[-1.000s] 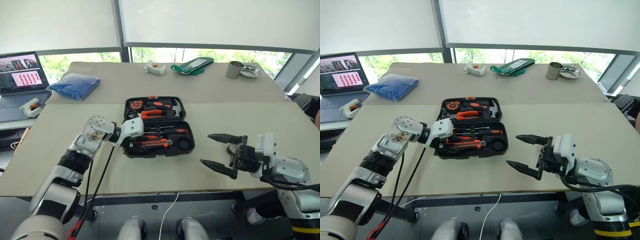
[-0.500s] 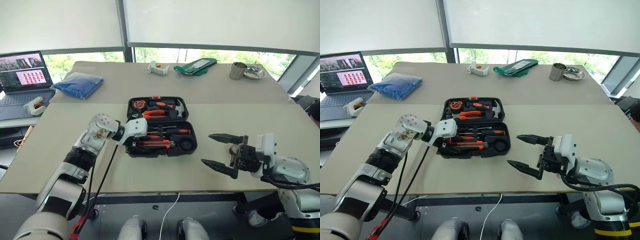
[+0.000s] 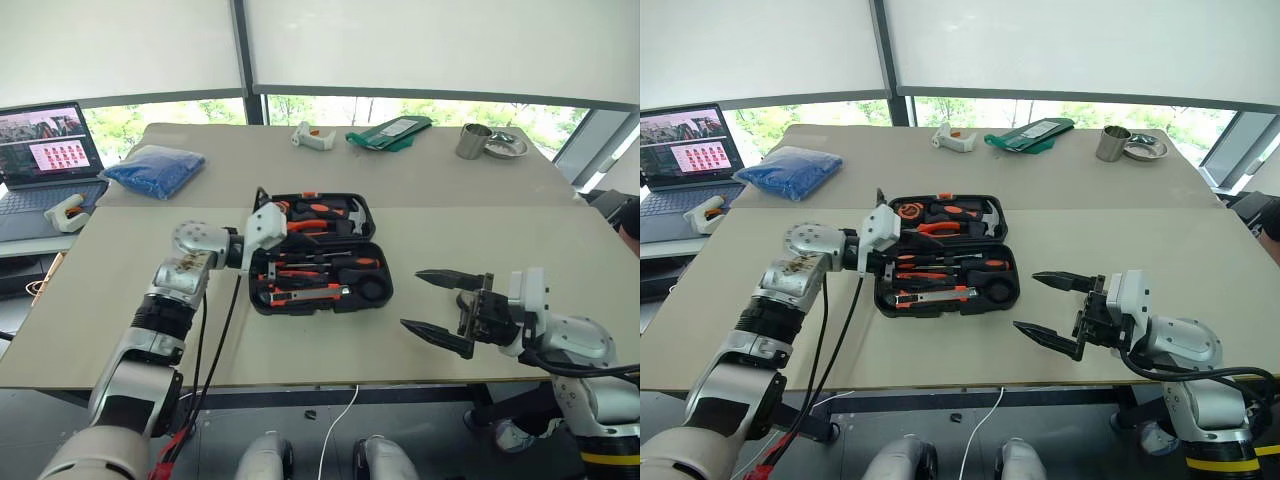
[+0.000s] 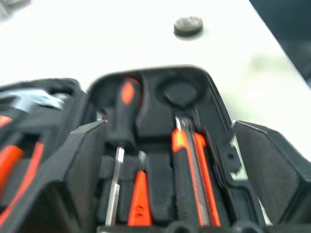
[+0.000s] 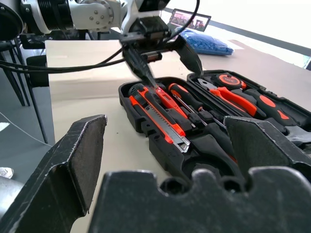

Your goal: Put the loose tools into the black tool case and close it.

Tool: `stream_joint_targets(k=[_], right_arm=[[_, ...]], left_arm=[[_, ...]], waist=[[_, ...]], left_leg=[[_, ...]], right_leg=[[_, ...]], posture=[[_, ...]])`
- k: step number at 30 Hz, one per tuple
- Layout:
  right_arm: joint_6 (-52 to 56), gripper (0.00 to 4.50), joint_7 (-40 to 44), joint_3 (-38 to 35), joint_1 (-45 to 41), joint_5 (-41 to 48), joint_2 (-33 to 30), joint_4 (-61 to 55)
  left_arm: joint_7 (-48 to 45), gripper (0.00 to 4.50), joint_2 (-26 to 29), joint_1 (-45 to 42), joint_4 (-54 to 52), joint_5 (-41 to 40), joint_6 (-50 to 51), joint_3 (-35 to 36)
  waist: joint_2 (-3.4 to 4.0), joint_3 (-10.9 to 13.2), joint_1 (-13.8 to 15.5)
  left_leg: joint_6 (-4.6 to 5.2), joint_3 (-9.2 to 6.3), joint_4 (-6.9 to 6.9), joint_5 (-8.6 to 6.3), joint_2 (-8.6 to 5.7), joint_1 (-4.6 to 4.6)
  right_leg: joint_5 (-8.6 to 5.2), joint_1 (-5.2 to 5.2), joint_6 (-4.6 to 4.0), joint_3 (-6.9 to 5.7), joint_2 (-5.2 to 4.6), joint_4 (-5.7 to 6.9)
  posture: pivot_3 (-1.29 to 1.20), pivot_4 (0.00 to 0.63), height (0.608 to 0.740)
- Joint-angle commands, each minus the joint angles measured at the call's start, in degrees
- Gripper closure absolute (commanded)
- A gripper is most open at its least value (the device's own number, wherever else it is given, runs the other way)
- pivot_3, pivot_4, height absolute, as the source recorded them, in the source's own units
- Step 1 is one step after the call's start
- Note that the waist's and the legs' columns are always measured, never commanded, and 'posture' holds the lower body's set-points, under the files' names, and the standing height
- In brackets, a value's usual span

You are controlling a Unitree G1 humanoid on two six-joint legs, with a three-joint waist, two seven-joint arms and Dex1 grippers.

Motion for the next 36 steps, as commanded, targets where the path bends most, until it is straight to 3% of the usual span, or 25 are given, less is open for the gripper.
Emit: stream_joint_targets(k=[1,7,9,17,22,29,36], right_arm=[[-1.45,0.0,-0.85,0.01,-0.39,-0.36,1.01,-0.36],[-1.22,0.0,-0.46,0.1,0.18,-0.73,0.96,-0.45],[-1.25,0.0,-0.44,0.01,0.09,-0.68,0.95,-0.31],[-1.06,0.0,-0.61,0.29,0.01,-0.73,1.1,-0.51],[-0.77,0.0,-0.61,0.25,0.07,-0.55,0.99,-0.63],[-0.48,0.0,-0.74,0.29,-0.06,-0.38,0.97,-0.82],[-0.83,0.0,-1.29,-1.21,1.26,-0.4,0.42,-1.42]], left_arm=[[0.29,1.83,0.09,3.74,0.03,-0.63,-4.04,1.14],[1.62,4.09,0.54,7.52,-0.61,2.9,-7.76,-1.33],[2.84,4.49,0.04,7.76,0.51,3.82,-8.39,-1.62],[7.53,4.49,-1.6,8.55,1.5,7.38,-6.16,-3.89],[9.52,4.49,-1.39,9.62,0.41,9.11,4.03,-6.4],[10.14,4.49,-0.45,12.44,-2.42,11.15,10.51,-10.04],[10.81,4.49,-3.43,12.96,-4.69,4.11,4.6,-3.59]], waist=[[0.0,0.0,-0.28],[-0.01,0.0,-0.32],[0.0,0.0,-0.27],[0.0,-0.01,-0.26],[0.03,-0.04,-0.21],[0.22,-0.21,-0.39],[0.48,-0.43,-0.3]], left_leg=[[0.0,0.0,0.0,0.0,0.0,0.02],[-0.02,0.0,0.01,0.01,0.0,-0.01],[-0.01,0.0,0.04,0.01,-0.01,-0.01],[-0.01,-0.01,0.05,0.01,0.0,0.14],[-0.02,-0.03,0.04,0.0,0.05,0.44],[-0.03,-0.06,-0.09,-0.01,0.1,0.86],[-0.01,-0.06,-0.12,-0.03,0.08,0.86]], right_leg=[[0.0,0.01,-0.01,0.0,0.0,0.0],[0.1,0.0,-0.16,0.0,-0.01,0.01],[0.09,0.02,-0.15,0.0,-0.02,0.01],[0.08,0.15,-0.11,0.01,-0.03,0.04],[-0.05,0.44,0.08,0.01,-0.07,0.03],[-0.18,0.83,-0.06,0.02,-0.1,-0.04],[-0.18,0.83,-0.05,0.05,-0.14,-0.08]], posture=[[0.0,0.15,0.74],[0.0,0.15,0.74],[0.0,0.15,0.74],[0.0,0.15,0.74],[0.0,0.15,0.74],[0.0,0.15,0.74],[0.0,0.15,0.74]])
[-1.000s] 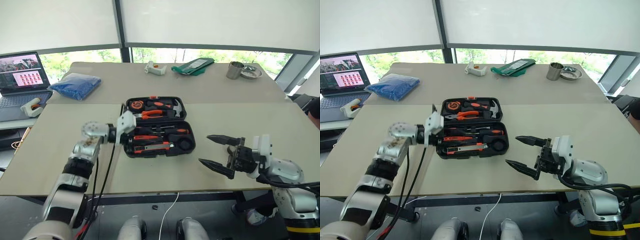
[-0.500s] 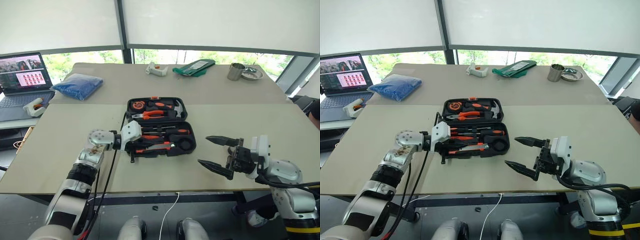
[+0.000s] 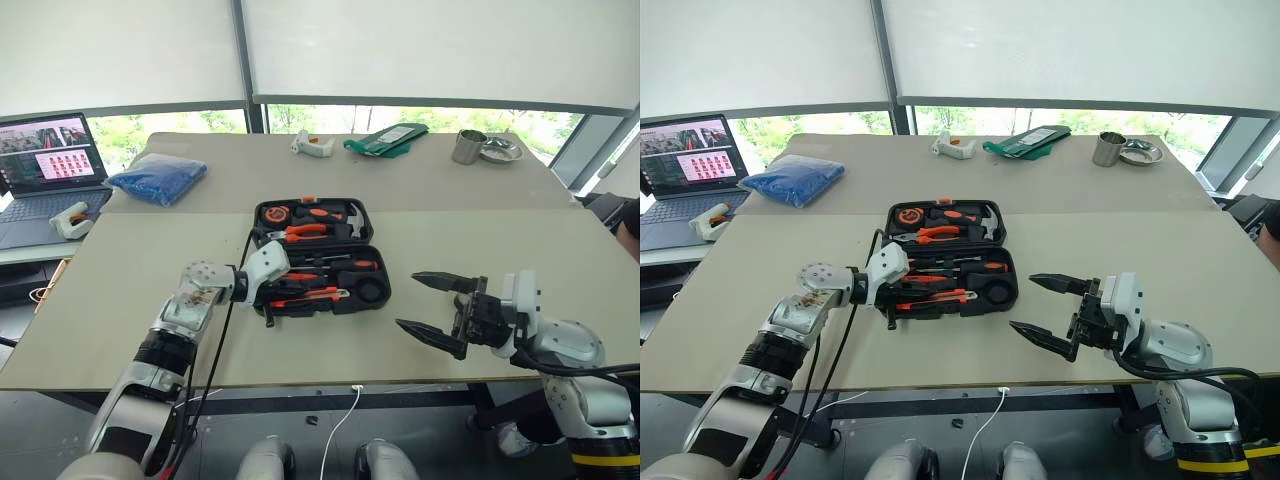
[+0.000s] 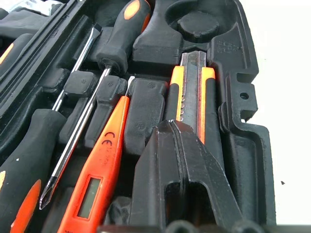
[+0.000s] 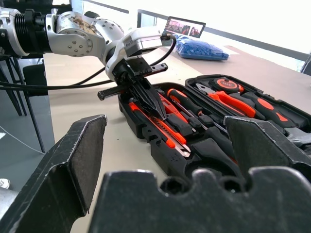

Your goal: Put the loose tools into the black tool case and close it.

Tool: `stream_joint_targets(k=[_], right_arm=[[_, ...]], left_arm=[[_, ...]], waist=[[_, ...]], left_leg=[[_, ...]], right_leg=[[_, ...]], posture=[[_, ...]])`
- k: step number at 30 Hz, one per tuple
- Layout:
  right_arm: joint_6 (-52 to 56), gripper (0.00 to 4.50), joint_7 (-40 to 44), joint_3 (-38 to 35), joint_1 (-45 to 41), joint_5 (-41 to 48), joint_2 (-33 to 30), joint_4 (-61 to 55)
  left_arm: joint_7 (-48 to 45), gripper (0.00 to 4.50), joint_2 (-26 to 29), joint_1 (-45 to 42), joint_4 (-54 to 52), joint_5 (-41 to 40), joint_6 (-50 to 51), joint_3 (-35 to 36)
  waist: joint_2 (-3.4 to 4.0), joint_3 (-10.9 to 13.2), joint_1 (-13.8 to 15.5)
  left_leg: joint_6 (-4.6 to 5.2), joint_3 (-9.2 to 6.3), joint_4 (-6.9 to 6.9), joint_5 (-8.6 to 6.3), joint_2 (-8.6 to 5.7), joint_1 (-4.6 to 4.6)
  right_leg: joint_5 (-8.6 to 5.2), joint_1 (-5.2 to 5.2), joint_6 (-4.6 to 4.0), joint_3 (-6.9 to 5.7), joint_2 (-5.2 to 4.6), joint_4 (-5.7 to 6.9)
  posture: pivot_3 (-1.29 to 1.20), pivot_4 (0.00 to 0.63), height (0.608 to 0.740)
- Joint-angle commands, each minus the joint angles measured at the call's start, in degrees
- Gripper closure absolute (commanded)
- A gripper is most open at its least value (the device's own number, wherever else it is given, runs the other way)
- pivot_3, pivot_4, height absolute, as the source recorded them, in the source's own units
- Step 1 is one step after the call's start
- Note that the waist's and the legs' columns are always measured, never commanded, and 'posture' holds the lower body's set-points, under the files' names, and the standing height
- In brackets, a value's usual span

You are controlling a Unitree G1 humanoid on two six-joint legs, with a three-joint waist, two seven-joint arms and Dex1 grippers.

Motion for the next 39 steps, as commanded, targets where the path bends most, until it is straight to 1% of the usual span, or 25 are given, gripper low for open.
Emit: stream_joint_targets(k=[1,3,4,6,7,8,10,11,13,14,15,18,20,23,26,28,32,34,37,39], right_arm=[[-0.97,0.0,-0.95,-2.57,1.4,0.16,-1.02,-2.4],[-1.34,0.0,-2.0,-4.48,2.82,0.19,-1.38,-3.1],[-1.92,0.0,-2.55,-7.04,5.11,0.11,-1.83,-3.62],[-2.56,0.0,-3.36,-10.66,8.88,-0.16,-2.48,-4.47],[-2.62,0.0,-3.75,-11.77,10.32,-0.19,-2.67,-4.81],[-3.04,0.0,-4.26,-14.01,13.06,-0.46,-2.64,-4.52],[-4.51,0.0,-5.56,-18.14,18.14,-1.94,-2.19,-2.64],[-5.17,0.0,-6.12,-19.42,19.8,-2.63,-1.96,-1.76],[-7.09,0.0,-7.54,-21.68,23.44,-4.63,-1.08,0.78],[-8.02,0.0,-8.03,-22.51,25.03,-5.34,-0.65,1.8],[-8.65,0.0,-9.61,-23.9,27.3,-6.46,0.41,3.01],[-8.98,0.0,-12.26,-25.95,31.89,-7.22,2.85,3.63],[-7.83,0.0,-13.44,-26.06,33.51,-6.8,3.58,1.74],[-2.46,0.0,-17.3,-24.91,31.13,-7.37,0.92,-1.91],[4.64,0.0,-17.98,-22.34,25.76,-6.08,-4.18,-5.04],[9.74,0.0,-17.16,-18.96,21.22,-6.54,-8.92,-6.01],[25.35,0.0,-16.79,-9.33,9.31,-6.67,-17.83,-4.03],[28.23,0.0,-15.56,-4.75,4.15,-7.64,-19.73,-1.86],[29.2,0.0,-14.68,1.72,-2.11,-11.27,-20.74,2.85],[30.28,0.0,-13.93,4.96,-5.39,-13.09,-20.95,6.16]], left_arm=[[-1.69,4.49,-1.32,1.8,0.78,-2.84,-3.63,1.1],[-2.99,3.98,-1.81,1.79,0.04,-5.99,-7.81,4.05],[-5.2,3.8,-1.77,2.05,-1.83,-9.98,-9.17,6.95],[-9.42,3.0,-0.89,2.82,-4.61,-15.65,-9.79,10.46],[-10.8,2.53,-0.25,3.19,-5.51,-17.04,-10.0,11.28],[-12.6,2.42,1.53,4.27,-7.43,-18.17,-10.24,12.14],[-14.97,1.43,4.49,6.8,-10.99,-20.21,-9.96,13.91],[-15.48,1.25,5.4,7.78,-12.17,-20.94,-9.62,14.5],[-15.4,0.63,6.95,10.83,-14.38,-22.0,-9.35,15.99],[-15.29,0.22,7.59,12.26,-15.26,-22.38,-9.45,16.67],[-15.24,0.11,8.43,14.75,-16.01,-22.56,-10.17,17.84],[-15.73,0.11,10.39,20.86,-17.28,-22.88,-11.39,19.8],[-15.1,0.11,10.71,23.71,-18.55,-22.89,-12.07,20.27],[-12.75,0.11,9.22,25.55,-21.5,-24.93,-10.18,20.45],[-11.07,0.11,7.86,26.04,-23.88,-26.59,-7.81,19.67],[-11.07,0.11,7.94,26.28,-25.25,-27.05,-5.61,18.37],[-9.52,0.11,7.16,25.67,-26.71,-27.19,-4.05,17.02],[-8.76,0.11,6.91,25.14,-27.1,-27.31,-3.58,16.7],[-8.5,0.11,6.65,24.38,-27.37,-27.15,-3.6,16.2],[-8.27,0.11,6.39,24.08,-27.51,-26.98,-4.21,16.08]], waist=[[-0.01,0.0,0.13],[-0.01,0.01,0.06],[-0.01,0.01,0.01],[-0.05,0.03,0.05],[-0.07,0.05,0.03],[-0.07,0.05,0.02],[-0.07,0.05,-0.03],[-0.07,0.05,-0.08],[-0.06,0.04,-0.16],[-0.05,0.04,-0.21],[-0.05,0.05,-0.3],[-0.02,0.05,-0.52],[0.0,0.05,-0.61],[0.02,0.07,-0.79],[0.05,0.06,-1.06],[0.05,0.06,-1.11],[0.04,0.07,-0.92],[0.02,0.08,-0.52],[0.01,0.08,-0.11],[0.01,0.09,-0.17]], left_leg=[[0.0,0.0,0.0,0.0,0.0,-0.04],[0.03,0.01,0.0,-0.01,-0.02,-0.08],[0.05,0.02,-0.02,-0.03,-0.04,-0.13],[0.06,0.03,-0.02,-0.04,-0.03,-0.34],[0.07,0.01,-0.01,-0.04,-0.03,-0.49],[0.06,0.02,-0.01,-0.04,-0.03,-0.57],[0.06,0.04,-0.02,-0.03,-0.04,-0.6],[0.06,0.04,-0.02,-0.04,-0.04,-0.58],[0.05,0.04,-0.06,-0.04,-0.04,-0.53],[0.04,0.05,-0.05,-0.04,-0.03,-0.51],[0.05,0.05,-0.05,-0.04,-0.04,-0.5],[0.02,0.03,-0.04,-0.06,0.0,-0.46],[-0.21,0.03,-0.07,-0.19,0.02,-0.45],[-0.42,0.06,-0.07,-0.3,-0.01,-0.47],[-0.42,0.17,-0.06,-0.3,-0.08,-0.46],[-0.37,0.2,-0.05,-0.27,-0.11,-0.44],[-0.34,0.18,-0.06,-0.23,-0.12,-0.45],[0.1,0.17,-0.08,0.02,-0.12,-0.56],[0.1,0.1,-0.1,-0.03,-0.14,-0.66],[0.17,0.12,-0.08,-0.14,-0.16,-0.68]], right_leg=[[0.0,-0.04,0.0,-0.01,0.0,-0.01],[0.0,-0.06,0.0,-0.01,-0.02,-0.04],[0.05,-0.11,0.0,0.0,-0.04,-0.04],[0.13,-0.29,-0.07,0.0,-0.04,-0.04],[0.2,-0.43,-0.17,-0.04,-0.04,-0.02],[0.22,-0.54,-0.19,-0.03,-0.03,-0.02],[0.23,-0.6,-0.19,-0.02,-0.01,0.02],[0.22,-0.58,-0.18,-0.02,0.0,0.02],[0.13,-0.54,-0.08,-0.01,0.0,0.01],[0.08,-0.52,-0.01,0.0,-0.01,0.0],[-0.04,-0.52,0.17,0.01,-0.02,-0.02],[-0.25,-0.51,-0.17,0.04,-0.07,-0.01],[-0.27,-0.56,-0.2,0.05,-0.1,0.01],[-0.25,-0.64,-0.26,0.05,-0.24,0.04],[-0.22,-0.65,-0.26,0.07,-0.5,0.03],[-0.21,-0.63,-0.25,0.06,-0.5,0.02],[-0.18,-0.66,-0.28,0.03,-0.42,0.07],[-0.17,-0.73,-0.29,0.0,-0.32,0.05],[-0.06,-0.76,-0.31,-0.08,-0.26,0.05],[0.04,-0.75,-0.15,-0.07,-0.27,0.02]], posture=[[0.0,0.15,0.74],[0.0,0.15,0.74],[0.0,0.15,0.74],[0.0,0.15,0.74],[0.0,0.15,0.74],[0.0,0.15,0.74],[0.0,0.15,0.74],[0.0,0.15,0.74],[0.0,0.15,0.74],[0.0,0.15,0.74],[0.0,0.15,0.74],[0.0,0.15,0.74],[0.0,0.15,0.74],[0.0,0.15,0.74],[0.0,0.15,0.74],[0.0,0.15,0.74],[0.0,0.15,0.74],[0.0,0.15,0.74],[0.0,0.15,0.74],[0.0,0.15,0.74]])
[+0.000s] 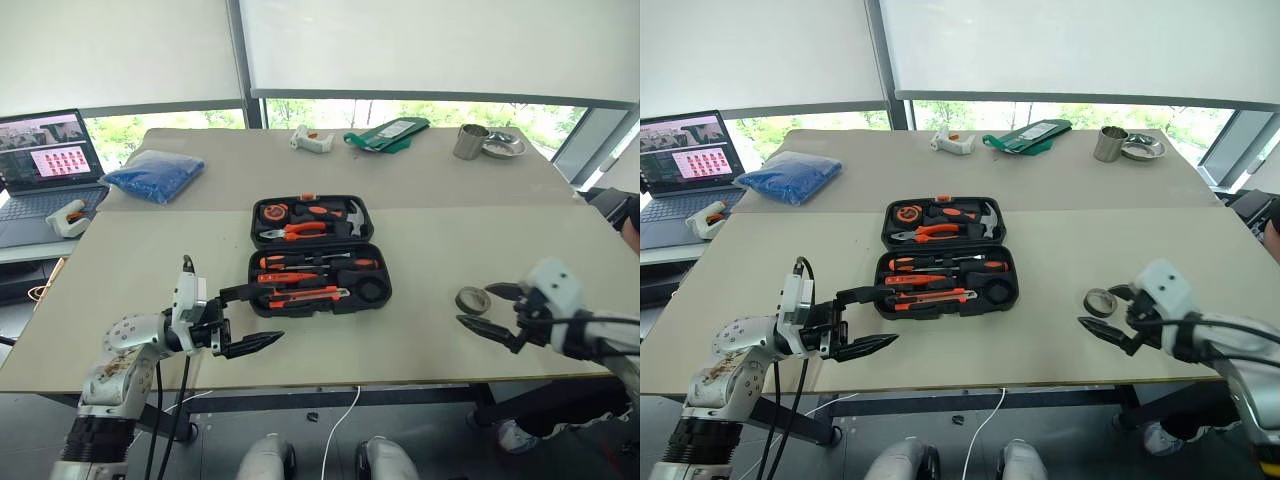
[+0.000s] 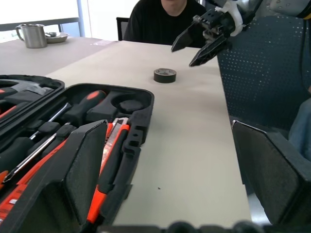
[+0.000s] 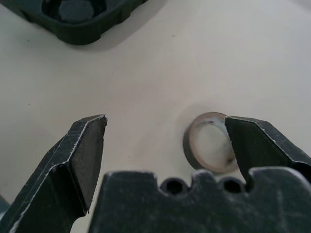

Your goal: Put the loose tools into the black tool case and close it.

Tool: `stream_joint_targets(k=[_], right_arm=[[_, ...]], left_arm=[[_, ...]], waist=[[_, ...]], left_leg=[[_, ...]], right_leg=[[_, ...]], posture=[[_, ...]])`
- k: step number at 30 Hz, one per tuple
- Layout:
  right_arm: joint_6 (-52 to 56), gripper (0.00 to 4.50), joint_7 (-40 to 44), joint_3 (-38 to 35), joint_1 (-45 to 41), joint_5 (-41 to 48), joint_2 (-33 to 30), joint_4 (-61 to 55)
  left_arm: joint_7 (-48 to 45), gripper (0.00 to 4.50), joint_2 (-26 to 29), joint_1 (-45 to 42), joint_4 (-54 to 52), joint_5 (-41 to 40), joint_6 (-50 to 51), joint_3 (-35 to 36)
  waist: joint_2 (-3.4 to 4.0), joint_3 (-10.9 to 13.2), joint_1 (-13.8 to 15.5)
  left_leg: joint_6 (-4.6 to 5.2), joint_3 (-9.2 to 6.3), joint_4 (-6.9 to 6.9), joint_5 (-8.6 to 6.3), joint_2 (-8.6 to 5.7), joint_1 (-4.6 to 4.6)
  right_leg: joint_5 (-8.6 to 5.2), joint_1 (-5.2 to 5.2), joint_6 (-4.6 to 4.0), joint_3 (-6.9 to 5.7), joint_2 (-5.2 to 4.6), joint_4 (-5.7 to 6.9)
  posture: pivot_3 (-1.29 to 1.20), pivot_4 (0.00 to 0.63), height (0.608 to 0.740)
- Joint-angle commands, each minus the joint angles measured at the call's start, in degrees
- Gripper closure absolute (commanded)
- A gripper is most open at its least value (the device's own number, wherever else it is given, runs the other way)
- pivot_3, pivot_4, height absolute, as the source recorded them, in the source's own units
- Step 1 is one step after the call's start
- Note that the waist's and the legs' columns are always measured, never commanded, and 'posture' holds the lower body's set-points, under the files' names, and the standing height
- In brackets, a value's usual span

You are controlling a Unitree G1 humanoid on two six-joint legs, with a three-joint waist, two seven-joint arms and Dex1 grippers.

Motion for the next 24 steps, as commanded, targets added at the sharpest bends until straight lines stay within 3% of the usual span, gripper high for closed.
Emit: stream_joint_targets(k=[1,6,13,15,24], right_arm=[[1.91,0.0,1.67,4.8,-4.84,-3.84,-1.25,5.3],[2.63,1.31,2.18,8.86,-9.91,-7.68,-1.01,10.03],[0.01,3.86,4.71,10.81,-13.54,-10.24,-0.48,13.13],[-0.83,4.35,6.15,10.98,-15.3,-10.13,-0.12,13.36],[1.7,4.44,16.5,15.17,-28.76,-4.01,7.39,7.01]], left_arm=[[0.61,0.11,-0.39,-0.96,-2.17,-0.65,-0.98,0.11],[2.21,0.0,-1.1,-0.51,-3.5,-0.7,-1.31,0.28],[3.26,0.0,-1.63,0.48,-4.16,-0.08,-2.43,-0.12],[3.55,0.0,-1.67,0.5,-4.06,-0.08,-2.87,0.08],[7.02,0.0,-1.62,1.19,-3.3,0.08,-2.64,1.24]], waist=[[0.0,0.0,-0.06],[-0.01,0.01,-0.29],[-0.01,0.01,-0.51],[-0.01,0.01,-0.54],[-0.02,0.03,-1.27]], left_leg=[[0.06,0.01,0.0,-0.03,-0.03,-0.05],[0.15,0.03,0.07,-0.08,-0.09,-0.2],[0.12,0.02,0.08,-0.07,-0.06,-0.17],[0.12,0.02,0.09,-0.07,-0.07,-0.17],[0.08,0.02,0.08,-0.04,0.07,-0.15]], right_leg=[[0.0,-0.01,0.02,0.01,-0.02,-0.05],[0.05,-0.06,0.16,0.01,-0.1,-0.12],[0.07,-0.06,0.23,0.0,-0.08,-0.1],[0.08,-0.06,0.23,0.0,-0.08,-0.1],[0.11,-0.1,0.21,0.02,0.09,-0.06]], posture=[[0.0,0.15,0.74],[0.0,0.15,0.74],[0.0,0.15,0.74],[0.0,0.15,0.74],[0.0,0.15,0.74]])
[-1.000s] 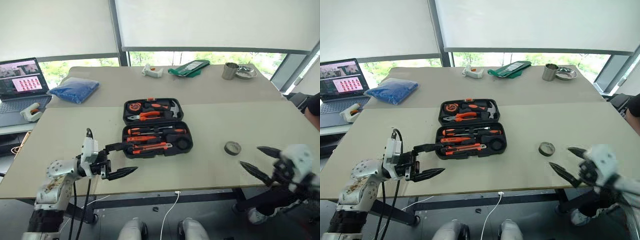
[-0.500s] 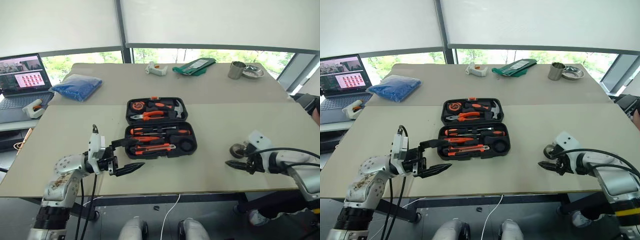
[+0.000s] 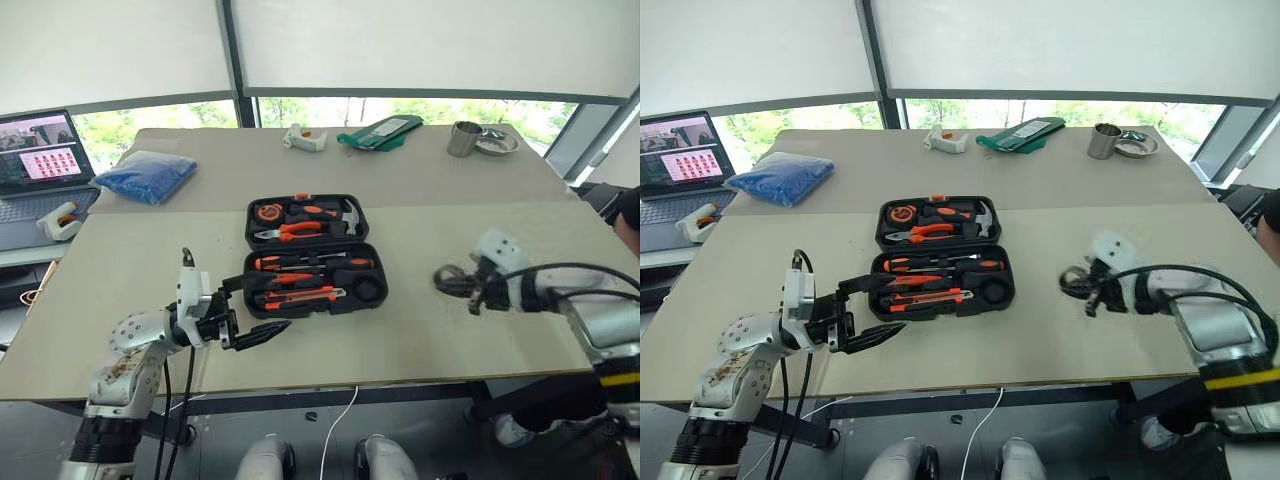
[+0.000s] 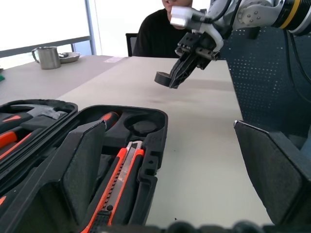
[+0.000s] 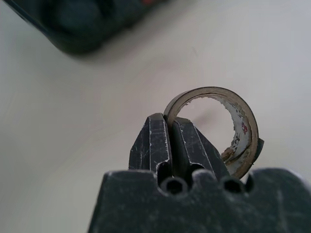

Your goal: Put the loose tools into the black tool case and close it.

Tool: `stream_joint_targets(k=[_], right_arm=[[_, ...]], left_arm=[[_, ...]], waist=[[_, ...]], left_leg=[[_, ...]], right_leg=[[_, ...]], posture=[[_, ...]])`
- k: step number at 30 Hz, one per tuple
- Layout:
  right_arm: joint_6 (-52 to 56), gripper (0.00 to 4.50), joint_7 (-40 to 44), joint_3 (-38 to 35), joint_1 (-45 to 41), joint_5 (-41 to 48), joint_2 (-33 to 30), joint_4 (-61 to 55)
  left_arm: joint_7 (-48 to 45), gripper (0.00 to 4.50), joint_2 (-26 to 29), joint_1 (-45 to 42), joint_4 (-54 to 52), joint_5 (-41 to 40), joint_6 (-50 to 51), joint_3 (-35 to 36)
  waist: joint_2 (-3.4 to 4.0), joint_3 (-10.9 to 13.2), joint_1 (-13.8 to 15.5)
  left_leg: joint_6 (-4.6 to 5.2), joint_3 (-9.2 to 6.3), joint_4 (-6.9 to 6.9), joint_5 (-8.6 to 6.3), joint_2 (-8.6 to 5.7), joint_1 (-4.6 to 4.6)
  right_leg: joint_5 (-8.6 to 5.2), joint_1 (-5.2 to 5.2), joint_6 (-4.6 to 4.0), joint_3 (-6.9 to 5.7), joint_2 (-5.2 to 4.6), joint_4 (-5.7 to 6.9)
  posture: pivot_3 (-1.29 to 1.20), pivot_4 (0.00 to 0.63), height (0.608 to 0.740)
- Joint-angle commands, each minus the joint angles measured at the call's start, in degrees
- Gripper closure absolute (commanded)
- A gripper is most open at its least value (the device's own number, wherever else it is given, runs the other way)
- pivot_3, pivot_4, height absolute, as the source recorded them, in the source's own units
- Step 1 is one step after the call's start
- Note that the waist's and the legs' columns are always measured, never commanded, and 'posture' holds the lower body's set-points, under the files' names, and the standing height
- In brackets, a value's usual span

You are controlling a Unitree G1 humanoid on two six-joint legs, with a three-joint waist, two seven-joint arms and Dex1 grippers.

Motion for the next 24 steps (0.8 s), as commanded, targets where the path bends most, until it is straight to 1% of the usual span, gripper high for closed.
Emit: stream_joint_targets(k=[1,4,6,8,12,15,19,20,22,24], right_arm=[[3.32,4.44,2.89,3.49,-6.26,1.62,2.92,-3.78],[6.61,4.44,2.28,9.04,-11.07,-0.88,7.05,-1.21],[8.17,4.44,3.35,12.64,-12.56,-2.42,8.1,0.06],[8.84,4.44,4.36,14.71,-13.24,-3.15,8.5,0.56],[11.43,4.44,3.31,15.89,-14.25,-3.38,11.2,1.35],[10.27,4.44,3.64,17.33,-14.25,-5.74,10.84,4.22],[10.32,4.44,4.21,17.65,-15.2,-6.63,11.05,5.76],[10.57,4.11,5.51,18.33,-15.49,-6.6,10.76,5.72],[9.7,3.64,5.08,18.28,-15.83,-7.08,11.28,6.13],[8.69,2.98,5.26,17.12,-16.19,-6.47,11.87,6.17]], left_arm=[[2.23,0.0,0.3,0.3,-0.56,0.7,-0.48,1.24],[3.85,0.0,0.29,-0.03,0.36,1.58,-1.16,1.74],[3.7,0.0,0.95,0.76,-0.11,1.58,-0.85,1.82],[3.54,0.0,1.43,1.45,-0.55,1.59,-0.74,1.78],[4.49,0.0,1.38,2.25,-1.35,1.85,-1.51,2.02],[5.99,0.0,0.97,2.44,-1.67,2.8,-2.89,2.3],[6.68,0.0,1.27,2.64,-1.5,2.89,-3.6,2.19],[6.77,0.0,1.39,2.54,-1.25,2.91,-3.75,2.21],[7.14,0.0,1.36,2.04,-0.6,3.31,-4.46,2.35],[8.05,0.0,1.31,1.51,-0.06,3.48,-3.95,2.53]], waist=[[0.0,0.0,-0.04],[0.0,0.0,-0.06],[0.0,0.01,0.38],[0.0,0.01,0.58],[0.0,0.01,0.56],[0.0,0.01,0.52],[0.0,0.01,0.49],[0.0,0.01,0.5],[0.0,0.01,0.52],[0.0,0.01,0.51]], left_leg=[[-0.01,-0.02,0.0,0.01,0.01,0.0],[-0.02,-0.02,0.0,0.01,0.02,0.01],[-0.03,-0.01,0.01,0.02,0.0,-0.02],[-0.03,-0.01,0.01,0.01,-0.04,-0.04],[0.03,0.06,0.01,-0.02,-0.1,-0.15],[0.01,0.05,0.0,-0.01,-0.08,-0.12],[-0.01,0.04,0.01,0.0,-0.08,-0.08],[-0.02,0.04,0.01,0.01,-0.07,-0.08],[-0.02,0.04,0.01,0.01,-0.07,-0.08],[-0.02,0.04,0.0,0.01,-0.07,-0.08]], right_leg=[[0.01,0.0,-0.02,0.0,0.01,0.01],[0.06,0.0,-0.1,-0.02,0.01,0.03],[0.06,-0.01,-0.11,-0.06,-0.03,0.02],[0.06,-0.02,-0.12,-0.1,-0.12,0.01],[0.06,-0.1,-0.11,-0.1,-0.22,0.0],[0.07,-0.09,-0.12,-0.14,-0.2,0.01],[0.08,-0.07,-0.14,-0.15,-0.2,0.03],[0.08,-0.07,-0.14,-0.15,-0.2,0.03],[0.08,-0.08,-0.14,-0.15,-0.2,0.05],[0.08,-0.08,-0.14,-0.16,-0.2,0.04]], posture=[[0.0,0.15,0.74],[0.0,0.15,0.74],[0.0,0.15,0.74],[0.0,0.15,0.74],[0.0,0.15,0.74],[0.0,0.15,0.74],[0.0,0.15,0.74],[0.0,0.15,0.74],[0.0,0.15,0.74],[0.0,0.15,0.74]])
